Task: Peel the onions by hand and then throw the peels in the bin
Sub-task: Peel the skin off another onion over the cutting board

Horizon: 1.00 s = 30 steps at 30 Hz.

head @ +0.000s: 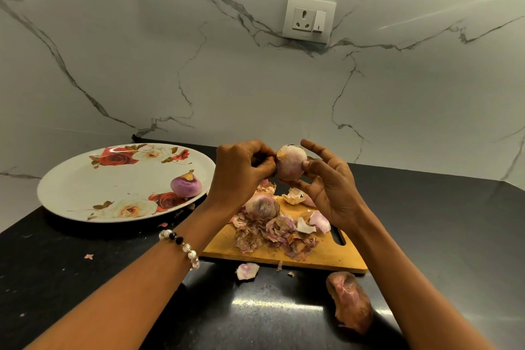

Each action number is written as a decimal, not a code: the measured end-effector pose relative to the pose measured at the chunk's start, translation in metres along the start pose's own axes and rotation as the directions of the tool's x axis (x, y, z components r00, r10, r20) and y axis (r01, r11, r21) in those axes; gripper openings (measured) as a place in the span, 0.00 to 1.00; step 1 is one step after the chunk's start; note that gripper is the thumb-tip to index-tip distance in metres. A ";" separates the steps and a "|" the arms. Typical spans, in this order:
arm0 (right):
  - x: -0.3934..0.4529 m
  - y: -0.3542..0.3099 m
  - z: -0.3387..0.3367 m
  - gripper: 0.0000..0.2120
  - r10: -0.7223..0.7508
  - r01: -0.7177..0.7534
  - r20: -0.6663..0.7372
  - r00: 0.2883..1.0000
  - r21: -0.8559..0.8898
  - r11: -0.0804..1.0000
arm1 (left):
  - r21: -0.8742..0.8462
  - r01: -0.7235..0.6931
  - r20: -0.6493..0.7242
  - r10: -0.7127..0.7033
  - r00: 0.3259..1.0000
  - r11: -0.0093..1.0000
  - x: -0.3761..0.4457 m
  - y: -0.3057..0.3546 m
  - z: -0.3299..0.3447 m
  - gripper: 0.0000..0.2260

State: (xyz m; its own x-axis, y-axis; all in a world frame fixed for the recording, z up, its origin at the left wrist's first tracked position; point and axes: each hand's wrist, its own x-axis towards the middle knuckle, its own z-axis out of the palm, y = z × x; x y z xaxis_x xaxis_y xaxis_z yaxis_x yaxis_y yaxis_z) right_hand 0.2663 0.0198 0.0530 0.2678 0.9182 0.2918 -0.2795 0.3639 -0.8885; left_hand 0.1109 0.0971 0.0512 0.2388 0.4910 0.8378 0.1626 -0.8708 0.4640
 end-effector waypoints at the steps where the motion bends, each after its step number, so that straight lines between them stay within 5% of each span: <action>1: 0.000 0.000 0.000 0.27 0.001 -0.001 0.000 1.000 0.001 1.000 | 0.023 -0.017 -0.007 0.017 1.000 1.000 0.000 0.001 0.000 0.05; 6: -0.001 -0.001 0.002 0.23 0.002 -0.002 0.003 1.000 0.013 1.000 | 0.113 -0.077 0.016 0.076 0.997 0.991 0.000 -0.001 0.001 0.05; 13: -0.001 -0.001 0.002 0.31 0.039 -0.036 -0.019 0.999 0.135 0.990 | 0.091 -0.053 0.020 0.051 0.998 0.994 0.002 0.002 0.002 0.04; 18: -0.002 -0.002 0.003 0.31 0.072 -0.062 -0.037 0.997 0.212 0.975 | -0.028 0.101 0.014 -0.101 0.995 0.994 0.003 0.001 0.001 0.04; 23: -0.004 -0.004 0.003 0.20 0.103 -0.089 -0.034 0.994 0.293 0.952 | -0.070 0.211 0.035 -0.209 0.977 0.975 0.005 -0.003 -0.004 0.06; 30: -0.004 -0.005 0.002 0.21 0.125 -0.104 -0.062 0.990 0.266 0.958 | -0.067 -0.063 0.041 0.066 0.997 0.996 0.012 0.003 -0.009 0.09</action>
State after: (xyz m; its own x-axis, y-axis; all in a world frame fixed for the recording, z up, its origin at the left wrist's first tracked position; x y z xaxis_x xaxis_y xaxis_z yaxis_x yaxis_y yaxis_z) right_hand 0.2648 0.0146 0.0574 0.2875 0.9450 0.1561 -0.5411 0.2948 -0.7876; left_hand 0.1061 0.0998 0.0655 0.2880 0.4335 0.8539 0.0831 -0.8996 0.4287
